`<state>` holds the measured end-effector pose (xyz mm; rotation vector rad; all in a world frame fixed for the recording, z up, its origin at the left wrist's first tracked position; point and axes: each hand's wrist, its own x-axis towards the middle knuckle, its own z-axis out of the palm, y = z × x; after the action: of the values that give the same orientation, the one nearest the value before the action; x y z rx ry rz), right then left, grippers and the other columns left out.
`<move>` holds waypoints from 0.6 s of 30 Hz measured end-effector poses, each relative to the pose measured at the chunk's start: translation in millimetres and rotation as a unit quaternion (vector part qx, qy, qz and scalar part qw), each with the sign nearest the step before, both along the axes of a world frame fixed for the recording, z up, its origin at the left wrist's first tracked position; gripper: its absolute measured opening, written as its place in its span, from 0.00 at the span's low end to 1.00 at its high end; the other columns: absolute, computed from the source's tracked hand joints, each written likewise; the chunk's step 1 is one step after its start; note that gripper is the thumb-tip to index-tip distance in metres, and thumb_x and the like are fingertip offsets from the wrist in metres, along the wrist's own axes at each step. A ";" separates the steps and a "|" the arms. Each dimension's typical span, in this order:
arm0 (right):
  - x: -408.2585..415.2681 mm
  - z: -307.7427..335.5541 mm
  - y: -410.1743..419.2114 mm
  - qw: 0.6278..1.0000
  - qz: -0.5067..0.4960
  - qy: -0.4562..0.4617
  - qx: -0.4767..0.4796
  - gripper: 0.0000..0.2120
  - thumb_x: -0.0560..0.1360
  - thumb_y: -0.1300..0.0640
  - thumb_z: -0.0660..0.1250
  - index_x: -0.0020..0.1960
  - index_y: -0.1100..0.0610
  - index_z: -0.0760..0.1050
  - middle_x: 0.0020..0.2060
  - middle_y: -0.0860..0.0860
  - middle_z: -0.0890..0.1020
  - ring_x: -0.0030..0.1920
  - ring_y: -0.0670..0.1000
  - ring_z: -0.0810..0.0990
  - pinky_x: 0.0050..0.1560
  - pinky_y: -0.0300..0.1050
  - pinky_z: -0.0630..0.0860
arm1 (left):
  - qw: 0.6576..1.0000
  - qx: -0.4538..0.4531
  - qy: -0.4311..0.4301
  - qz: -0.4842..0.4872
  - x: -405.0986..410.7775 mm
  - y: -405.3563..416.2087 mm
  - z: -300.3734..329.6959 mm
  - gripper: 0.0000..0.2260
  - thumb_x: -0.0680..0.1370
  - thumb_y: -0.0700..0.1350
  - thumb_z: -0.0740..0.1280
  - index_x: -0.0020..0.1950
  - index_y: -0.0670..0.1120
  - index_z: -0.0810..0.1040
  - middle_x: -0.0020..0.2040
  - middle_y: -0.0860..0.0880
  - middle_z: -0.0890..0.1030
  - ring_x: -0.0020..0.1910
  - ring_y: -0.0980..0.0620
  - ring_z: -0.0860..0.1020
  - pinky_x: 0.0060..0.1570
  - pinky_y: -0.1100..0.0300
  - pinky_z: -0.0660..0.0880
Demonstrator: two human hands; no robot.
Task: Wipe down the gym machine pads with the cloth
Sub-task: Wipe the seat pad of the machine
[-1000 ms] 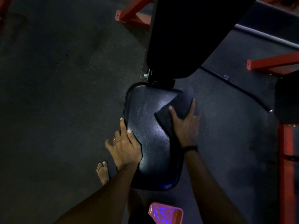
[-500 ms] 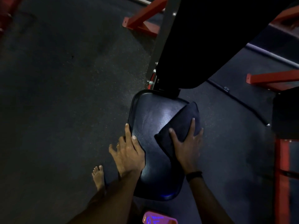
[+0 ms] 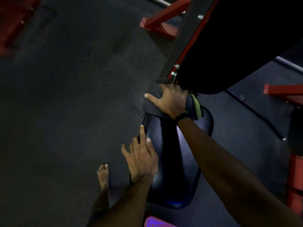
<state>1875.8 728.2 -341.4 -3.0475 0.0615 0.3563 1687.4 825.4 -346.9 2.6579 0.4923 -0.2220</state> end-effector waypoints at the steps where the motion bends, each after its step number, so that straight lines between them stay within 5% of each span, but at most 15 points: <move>1: 4.9 0.9 8.3 0.999 0.028 0.021 -0.001 0.38 0.70 0.21 0.55 0.67 0.47 0.75 0.66 0.57 0.77 0.67 0.62 0.72 0.65 0.62 0.63 | 1.000 0.000 0.003 0.000 0.2 0.1 -0.2 0.24 0.84 0.52 0.45 0.78 0.50 0.63 0.60 0.46 0.80 0.55 0.45 0.80 0.67 0.35 0.66; 7: 26.8 4.0 34.4 0.988 0.111 0.100 -0.032 0.29 0.72 0.30 0.64 0.60 0.51 0.77 0.61 0.55 0.80 0.65 0.60 0.74 0.65 0.62 0.63 | 1.000 0.002 0.006 0.007 0.0 0.6 -1.3 0.24 0.84 0.54 0.43 0.79 0.52 0.62 0.71 0.42 0.72 0.63 0.43 0.77 0.70 0.35 0.63; 13: 23.2 7.0 53.8 0.981 0.143 0.111 -0.067 0.25 0.71 0.34 0.68 0.60 0.50 0.78 0.58 0.53 0.81 0.61 0.60 0.77 0.66 0.64 0.63 | 0.997 -0.062 -0.013 0.036 -1.5 3.2 2.7 0.30 0.81 0.62 0.39 0.82 0.52 0.49 0.80 0.42 0.58 0.76 0.43 0.63 0.75 0.36 0.53; 18: -28.8 9.2 57.4 0.980 0.175 0.050 -0.080 0.29 0.71 0.32 0.63 0.59 0.53 0.81 0.62 0.52 0.78 0.70 0.59 0.67 0.69 0.78 0.50 | 0.968 -0.207 -0.099 0.099 -3.6 7.9 13.3 0.33 0.80 0.67 0.44 0.82 0.53 0.51 0.82 0.46 0.55 0.78 0.47 0.59 0.76 0.37 0.50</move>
<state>1847.0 785.6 -332.2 -3.1903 -0.4671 0.5514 1683.7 833.3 -333.6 2.1786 0.5714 0.0053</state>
